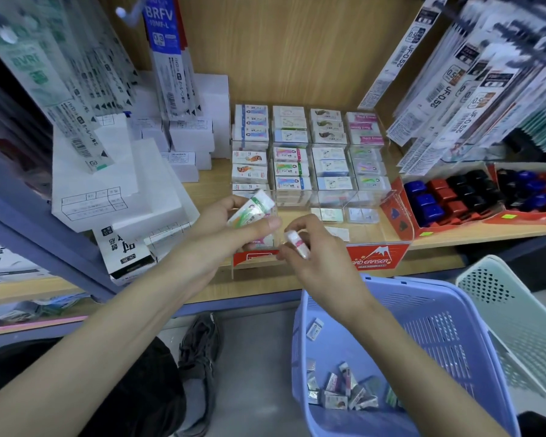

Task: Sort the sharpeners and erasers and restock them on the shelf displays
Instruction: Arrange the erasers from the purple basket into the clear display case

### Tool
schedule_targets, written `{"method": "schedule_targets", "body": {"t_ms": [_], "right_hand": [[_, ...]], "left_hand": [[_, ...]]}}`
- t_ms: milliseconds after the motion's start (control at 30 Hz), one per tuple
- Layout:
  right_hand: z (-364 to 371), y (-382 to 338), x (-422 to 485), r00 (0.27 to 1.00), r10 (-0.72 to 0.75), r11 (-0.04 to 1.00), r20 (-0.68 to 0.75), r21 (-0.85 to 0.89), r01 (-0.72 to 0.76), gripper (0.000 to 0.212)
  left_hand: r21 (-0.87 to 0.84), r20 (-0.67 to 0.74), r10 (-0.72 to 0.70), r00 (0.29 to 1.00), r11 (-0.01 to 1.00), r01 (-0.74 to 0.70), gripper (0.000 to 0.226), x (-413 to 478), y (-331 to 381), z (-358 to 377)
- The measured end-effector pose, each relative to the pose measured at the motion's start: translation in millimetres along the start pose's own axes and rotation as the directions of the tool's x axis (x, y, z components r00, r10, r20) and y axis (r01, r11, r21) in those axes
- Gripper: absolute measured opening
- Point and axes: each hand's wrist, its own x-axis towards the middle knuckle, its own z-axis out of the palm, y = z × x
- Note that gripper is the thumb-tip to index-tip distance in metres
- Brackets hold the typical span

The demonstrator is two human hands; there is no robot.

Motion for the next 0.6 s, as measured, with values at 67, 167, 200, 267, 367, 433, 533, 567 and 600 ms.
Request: {"method": "schedule_targets", "body": {"t_ms": [67,167,200,267,367,433,533,567,600], "right_hand": [[4,0,1,0.993,-0.113,0.98,0.011,-0.163,0.114,0.021],[6,-6,2,0.988,-0.153,0.973,0.015,-0.174,0.153,0.034],[6,-8,3,0.99,-0.142,0.98,0.02,-0.141,0.144,0.037],[4,-9,2,0.994,-0.096,0.994,0.048,-0.051,0.099,0.043],[0,-9,0,0.995,-0.014,0.994,0.098,0.105,0.004,0.042],[-2,-9,-2,0.996,-0.01,0.993,0.086,0.116,0.0,0.034],[0,-5,1,0.997,-0.069,0.998,0.035,-0.002,0.069,0.023],[2,-3,3,0.996,-0.092,0.995,0.008,-0.04,0.092,0.022],[4,2,7,0.994,-0.107,0.992,-0.025,-0.076,0.105,0.023]], "left_hand": [[0.005,0.032,0.018,0.999,1.0,-0.018,0.055,-1,-1,4],[0.029,0.056,0.033,0.998,0.999,-0.034,0.061,-1,-3,5],[0.024,0.065,0.037,0.997,0.999,-0.038,0.062,-2,-2,4],[-0.008,0.067,0.039,0.997,0.999,-0.039,0.063,-2,0,1],[-0.046,0.039,0.061,0.997,0.997,-0.059,0.047,0,3,-7],[-0.042,0.005,0.07,0.998,0.997,-0.07,0.042,1,4,-11],[-0.024,-0.039,0.04,0.998,0.999,-0.041,0.042,2,1,-15],[-0.004,-0.074,0.026,0.997,1.0,-0.027,0.041,3,1,-17],[0.015,-0.12,0.016,0.993,1.0,-0.015,0.04,4,1,-20]]}}
